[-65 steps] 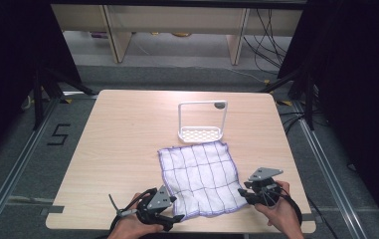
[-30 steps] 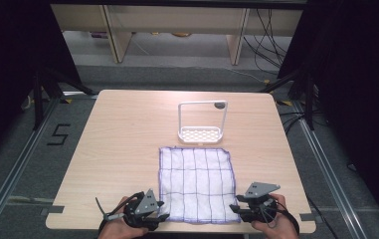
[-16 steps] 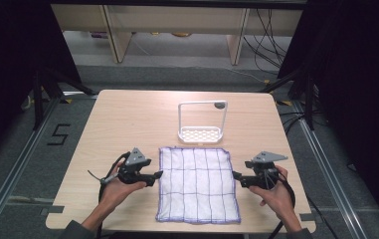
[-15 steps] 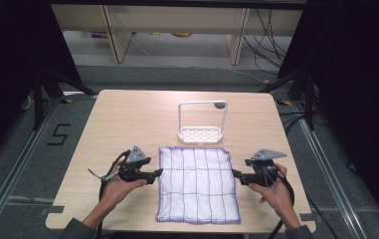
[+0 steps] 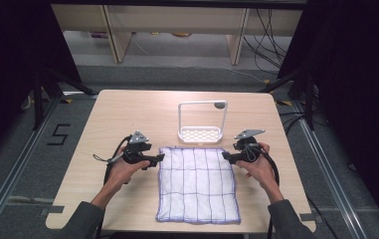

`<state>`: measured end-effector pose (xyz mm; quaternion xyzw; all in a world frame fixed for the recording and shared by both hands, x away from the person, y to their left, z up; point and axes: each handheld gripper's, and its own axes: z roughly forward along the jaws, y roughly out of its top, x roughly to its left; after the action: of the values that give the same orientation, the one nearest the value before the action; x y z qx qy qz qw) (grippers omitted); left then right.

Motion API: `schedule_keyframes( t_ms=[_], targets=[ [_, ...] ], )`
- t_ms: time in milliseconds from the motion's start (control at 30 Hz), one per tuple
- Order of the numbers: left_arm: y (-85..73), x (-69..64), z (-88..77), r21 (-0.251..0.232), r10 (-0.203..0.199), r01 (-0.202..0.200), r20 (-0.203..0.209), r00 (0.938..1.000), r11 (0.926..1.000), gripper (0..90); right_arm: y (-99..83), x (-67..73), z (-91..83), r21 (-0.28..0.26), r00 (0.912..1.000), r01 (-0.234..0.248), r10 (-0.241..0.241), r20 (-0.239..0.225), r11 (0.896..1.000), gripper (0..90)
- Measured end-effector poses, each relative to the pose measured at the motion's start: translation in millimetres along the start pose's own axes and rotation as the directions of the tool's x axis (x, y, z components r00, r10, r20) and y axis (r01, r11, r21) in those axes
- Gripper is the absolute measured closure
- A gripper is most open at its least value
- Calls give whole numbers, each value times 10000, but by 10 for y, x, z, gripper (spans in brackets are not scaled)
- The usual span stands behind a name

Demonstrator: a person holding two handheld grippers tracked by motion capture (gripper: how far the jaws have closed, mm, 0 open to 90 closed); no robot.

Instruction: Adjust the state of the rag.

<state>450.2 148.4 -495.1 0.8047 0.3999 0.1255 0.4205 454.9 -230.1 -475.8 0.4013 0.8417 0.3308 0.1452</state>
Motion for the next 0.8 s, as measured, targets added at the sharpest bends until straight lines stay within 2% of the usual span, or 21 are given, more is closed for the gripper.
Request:
schedule_keyframes(
  t_ms=[67,100,133,167,233,267,300,433,500,533,567,667,700,733,767,800],
  targets=[
    [13,27,33,153,32,-33,72,10000,9999,270,18,23,40,39,9998,21,-22,185,10000,388],
    [23,50,92,153,-64,64,-59,10000,9999,287,54,52,88,306,9996,115,-122,235,9995,413],
    [34,74,120,286,41,-38,-92,9999,9996,301,72,45,94,409,9997,203,-208,106,9990,411],
    [43,80,139,321,77,-70,-229,9997,9995,305,78,41,139,216,9996,271,-273,99,9994,417],
    [59,76,172,206,-90,94,-238,9997,9997,324,105,24,152,384,9998,169,-173,84,9991,433],
    [78,79,181,433,104,-91,-288,9995,9990,331,111,7,171,326,9995,262,-267,168,9991,442],
    [100,77,194,618,250,-231,-308,9992,9978,333,118,12,181,540,9999,-20,13,115,9985,447],
    [136,56,270,790,324,-293,-380,9988,9964,349,127,-52,294,477,9989,107,-128,445,9988,480],
    [134,40,299,938,724,-690,-336,9968,9932,379,139,-73,320,712,9988,62,-96,472,9974,497],
    [134,40,299,938,724,-690,-336,9968,9932,408,135,-74,340,792,9989,102,-138,454,9968,514],
    [130,28,314,1006,1100,-1046,-497,9927,9894,434,133,-69,361,823,9985,60,-105,542,9966,525],
    [118,25,344,1000,1107,-1066,-367,9932,9893,504,128,-76,380,941,9981,81,-138,600,9955,555],
    [108,16,364,1035,1217,-1177,-329,9920,9876,504,129,-81,388,888,9980,-32,-25,639,9960,572],
    [95,1,391,1053,1507,-1472,-262,9882,9835,577,128,-93,395,811,9985,-166,122,540,9966,647],
    [95,1,391,1053,1507,-1472,-262,9882,9835,617,128,-93,395,811,9985,-166,122,540,9966,647],
    [96,-3,402,974,1654,-1636,-106,9862,9817,617,124,-105,397,808,9989,-195,160,441,9965,679]
  ],
)
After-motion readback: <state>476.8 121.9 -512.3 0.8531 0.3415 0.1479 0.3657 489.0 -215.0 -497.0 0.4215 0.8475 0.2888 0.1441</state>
